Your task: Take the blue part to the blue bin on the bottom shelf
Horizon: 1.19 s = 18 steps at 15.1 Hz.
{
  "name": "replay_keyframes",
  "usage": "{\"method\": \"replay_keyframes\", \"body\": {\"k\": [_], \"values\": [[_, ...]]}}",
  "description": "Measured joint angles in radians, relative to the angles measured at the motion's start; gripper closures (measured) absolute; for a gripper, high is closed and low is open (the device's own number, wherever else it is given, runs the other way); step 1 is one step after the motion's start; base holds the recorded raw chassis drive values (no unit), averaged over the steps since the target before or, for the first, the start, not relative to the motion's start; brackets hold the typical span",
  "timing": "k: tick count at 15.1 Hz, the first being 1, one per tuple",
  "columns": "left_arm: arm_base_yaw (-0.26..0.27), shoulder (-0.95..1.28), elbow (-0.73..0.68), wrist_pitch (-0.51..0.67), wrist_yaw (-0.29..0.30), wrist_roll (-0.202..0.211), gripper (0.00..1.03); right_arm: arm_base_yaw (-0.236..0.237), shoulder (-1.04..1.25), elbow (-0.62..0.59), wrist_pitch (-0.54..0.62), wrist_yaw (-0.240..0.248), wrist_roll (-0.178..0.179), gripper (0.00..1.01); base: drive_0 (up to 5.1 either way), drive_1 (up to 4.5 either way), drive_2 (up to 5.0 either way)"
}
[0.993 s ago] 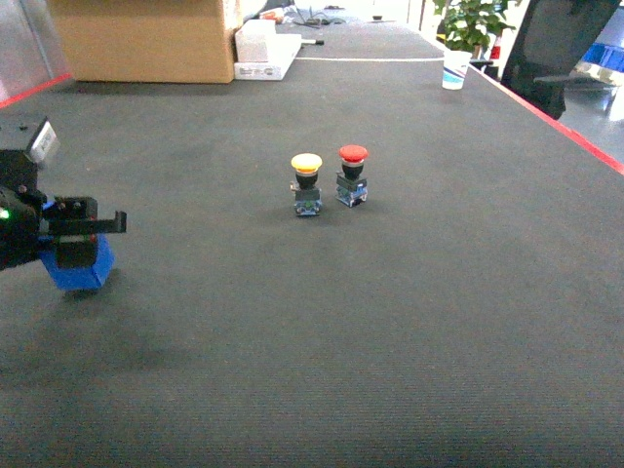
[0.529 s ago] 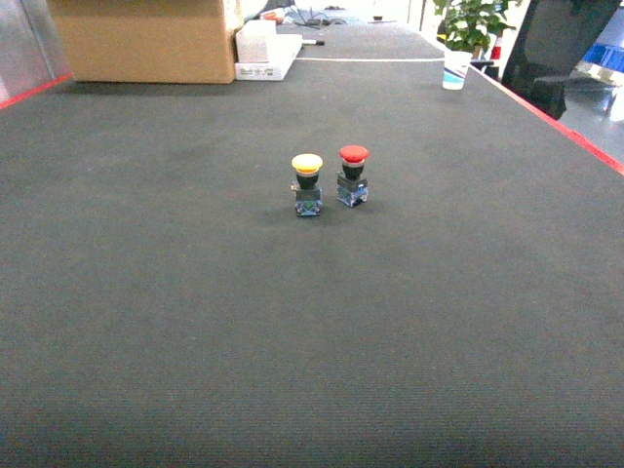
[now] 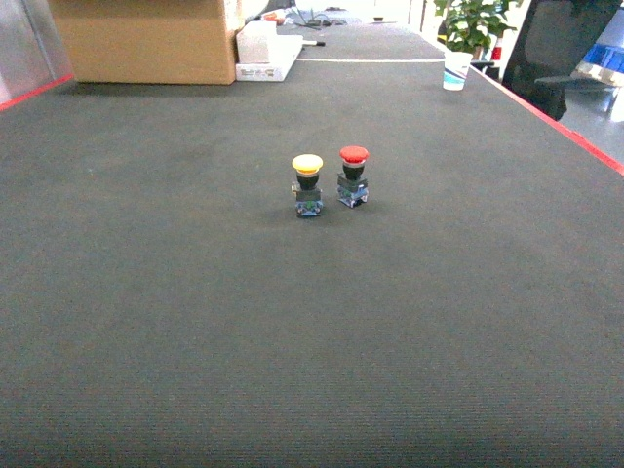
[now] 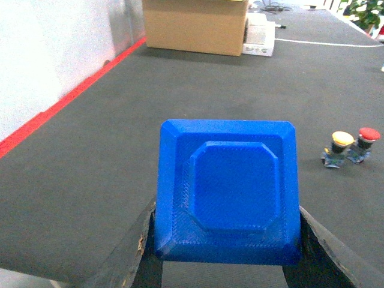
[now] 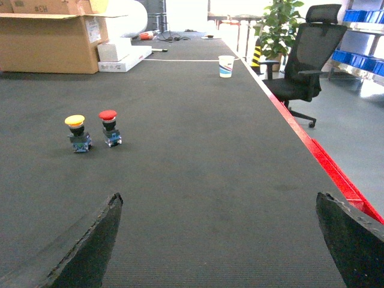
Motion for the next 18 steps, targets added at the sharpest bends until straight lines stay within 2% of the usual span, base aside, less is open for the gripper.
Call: {"method": "replay_keyframes", "body": {"k": [1, 2, 3, 4, 9, 14, 18], "values": [[-0.051, 0.004, -0.006, 0.001, -0.019, -0.017, 0.58, 0.0, 0.0, 0.0, 0.0, 0.0, 0.0, 0.03, 0.0, 0.0, 0.0], [-0.067, 0.01, -0.016, 0.02, -0.024, -0.017, 0.58, 0.0, 0.0, 0.0, 0.0, 0.0, 0.0, 0.03, 0.0, 0.0, 0.0], [-0.057, 0.005, -0.025, 0.05, -0.02, -0.016, 0.58, 0.0, 0.0, 0.0, 0.0, 0.0, 0.0, 0.03, 0.0, 0.0, 0.0], [-0.037, -0.011, -0.032, 0.076, 0.008, -0.016, 0.58, 0.0, 0.0, 0.0, 0.0, 0.0, 0.0, 0.03, 0.0, 0.0, 0.0], [-0.035, -0.024, -0.058, 0.09, 0.01, -0.01, 0.58, 0.0, 0.0, 0.0, 0.0, 0.0, 0.0, 0.03, 0.0, 0.0, 0.0], [-0.035, -0.024, -0.058, 0.091, 0.01, -0.01, 0.58, 0.0, 0.0, 0.0, -0.001, 0.0, 0.0, 0.03, 0.1, -4.05, 4.2], [-0.035, -0.027, -0.059, 0.087, 0.01, -0.009, 0.58, 0.0, 0.0, 0.0, 0.003, 0.0, 0.0, 0.03, 0.0, 0.0, 0.0]]}}
